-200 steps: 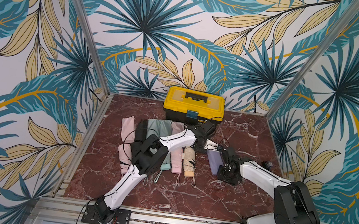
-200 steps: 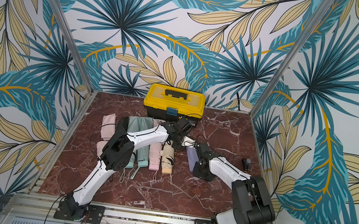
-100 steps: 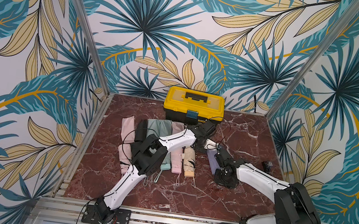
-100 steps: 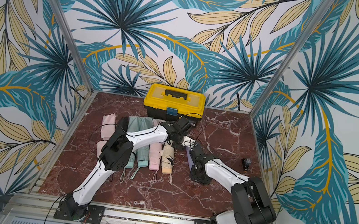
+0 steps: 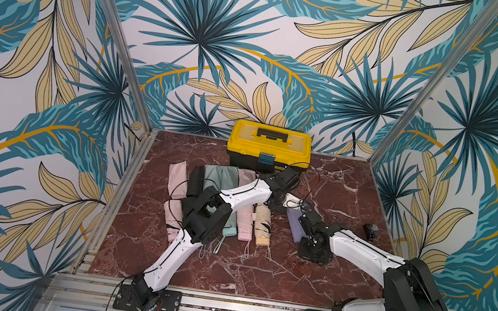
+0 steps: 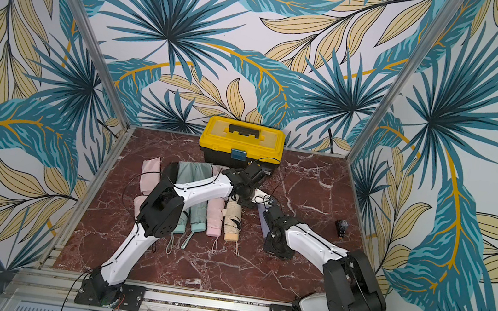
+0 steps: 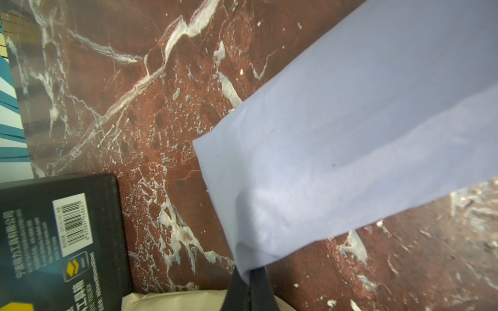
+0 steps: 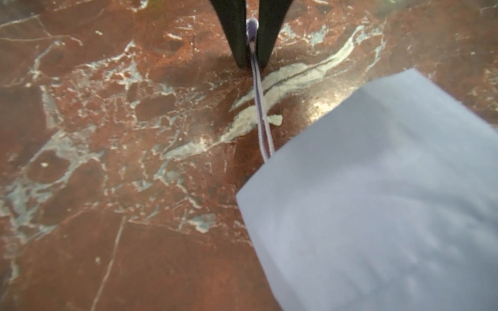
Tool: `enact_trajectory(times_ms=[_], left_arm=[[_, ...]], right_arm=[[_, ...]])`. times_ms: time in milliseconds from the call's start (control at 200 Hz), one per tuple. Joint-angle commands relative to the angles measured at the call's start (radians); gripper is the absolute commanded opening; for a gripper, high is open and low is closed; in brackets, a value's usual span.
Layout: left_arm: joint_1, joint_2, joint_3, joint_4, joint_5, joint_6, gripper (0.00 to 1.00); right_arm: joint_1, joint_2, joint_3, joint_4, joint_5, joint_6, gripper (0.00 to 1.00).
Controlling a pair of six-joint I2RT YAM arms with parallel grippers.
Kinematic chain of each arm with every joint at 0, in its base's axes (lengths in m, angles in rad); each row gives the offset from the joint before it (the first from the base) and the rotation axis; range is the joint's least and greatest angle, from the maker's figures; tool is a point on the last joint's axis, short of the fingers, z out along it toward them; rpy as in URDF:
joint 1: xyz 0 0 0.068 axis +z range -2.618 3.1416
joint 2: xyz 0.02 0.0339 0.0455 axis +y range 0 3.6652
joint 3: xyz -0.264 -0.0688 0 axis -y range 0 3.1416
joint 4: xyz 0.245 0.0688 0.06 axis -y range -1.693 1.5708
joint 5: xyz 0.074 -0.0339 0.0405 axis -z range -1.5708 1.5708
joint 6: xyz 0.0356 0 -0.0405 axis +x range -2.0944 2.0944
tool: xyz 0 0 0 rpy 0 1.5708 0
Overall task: Take umbrellas out of sleeves
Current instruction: Take out the umbrella from the umbrella sleeve.
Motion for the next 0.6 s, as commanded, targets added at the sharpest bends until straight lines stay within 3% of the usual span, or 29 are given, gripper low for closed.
enact_trajectory(times_ms=[0, 80, 275, 596], left_arm=[[0.0, -0.054, 0.004, 0.005, 0.001, 0.006, 0.0], [0.0, -0.052, 0.004, 0.006, 0.0, 0.008, 0.0], [0.002, -0.032, 0.018, 0.006, -0.014, 0.004, 0.0], [0.005, -0.02, 0.04, 0.006, -0.007, -0.018, 0.0]], right_arm=[[0.007, -0.025, -0.029, -0.019, -0.017, -0.003, 0.05], [0.009, -0.035, -0.037, 0.0, -0.052, -0.014, 0.0], [0.024, -0.052, -0.057, 0.047, -0.135, -0.04, 0.0], [0.052, -0.097, -0.066, 0.058, -0.169, -0.043, 0.0]])
